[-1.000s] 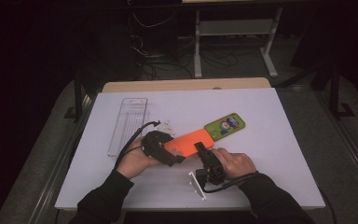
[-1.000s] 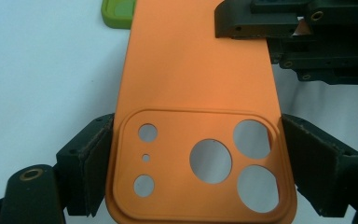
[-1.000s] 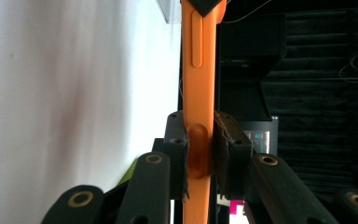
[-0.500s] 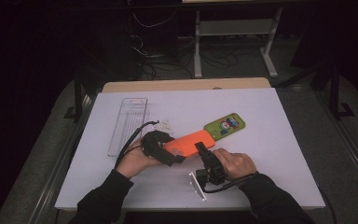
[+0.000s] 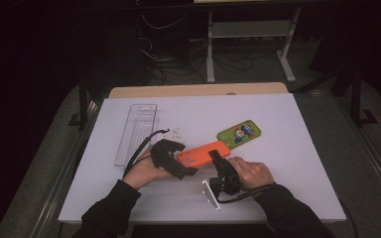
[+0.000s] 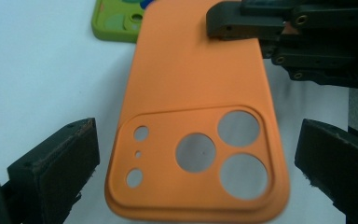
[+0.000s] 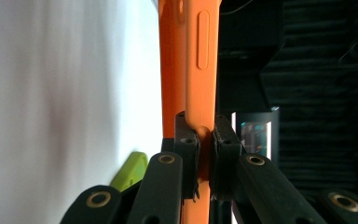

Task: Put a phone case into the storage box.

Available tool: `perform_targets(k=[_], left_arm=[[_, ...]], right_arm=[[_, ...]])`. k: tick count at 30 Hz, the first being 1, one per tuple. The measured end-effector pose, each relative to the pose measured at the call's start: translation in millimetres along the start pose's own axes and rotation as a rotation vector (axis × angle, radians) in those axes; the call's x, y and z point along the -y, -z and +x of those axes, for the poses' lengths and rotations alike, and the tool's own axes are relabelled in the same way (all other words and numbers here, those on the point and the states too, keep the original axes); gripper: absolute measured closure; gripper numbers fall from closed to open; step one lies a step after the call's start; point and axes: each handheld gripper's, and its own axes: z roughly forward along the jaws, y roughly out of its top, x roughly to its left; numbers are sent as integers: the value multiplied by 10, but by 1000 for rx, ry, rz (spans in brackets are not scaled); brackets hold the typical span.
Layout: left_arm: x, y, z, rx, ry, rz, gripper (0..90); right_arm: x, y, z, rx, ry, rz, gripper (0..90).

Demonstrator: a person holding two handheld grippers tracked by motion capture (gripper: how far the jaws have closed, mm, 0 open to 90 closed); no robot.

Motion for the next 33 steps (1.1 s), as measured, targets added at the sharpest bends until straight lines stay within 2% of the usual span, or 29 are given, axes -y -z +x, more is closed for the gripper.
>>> perform_targets(k=[1, 3, 7, 9, 10, 14, 16, 18, 19, 22, 23, 24, 30, 33], left_arm=[[-3, 23, 12, -6, -12, 0, 0], [-5, 46, 12, -6, -8, -24, 0], [-1, 91, 35, -11, -25, -33, 0], [1, 97, 41, -13, -29, -41, 0], [1, 98, 43, -15, -32, -41, 0], [3, 94, 35, -23, -32, -47, 0], [1, 92, 52, -28, -56, -49, 0], [8, 92, 41, -30, -34, -52, 0], [9, 93, 44, -33, -38, -53, 0], [12, 88, 35, -34, -19, -72, 0], [12, 87, 37, -35, -21, -75, 0], [8, 90, 52, -39, -44, -77, 0], [10, 95, 71, -50, -55, -74, 0], [13, 97, 64, -55, -40, -75, 0]], right_arm=[[11, -7, -9, -9, -21, 4, 823], [35, -15, -35, -34, -42, 15, 823], [86, -26, -72, -76, -158, 42, 823], [104, -30, -85, -91, -175, 55, 823], [111, -32, -94, -101, -167, 60, 823], [155, -52, -167, -132, -250, 65, 823], [180, -61, -197, -154, -338, 75, 821], [226, -72, -234, -179, -378, 76, 821], [246, -75, -250, -192, -407, 74, 821], [274, -70, -278, -233, -519, 86, 822], [278, -71, -282, -245, -561, 84, 821], [283, -72, -288, -251, -601, 84, 821], [356, -100, -360, -312, -726, 75, 821], [397, -120, -389, -347, -801, 69, 821]])
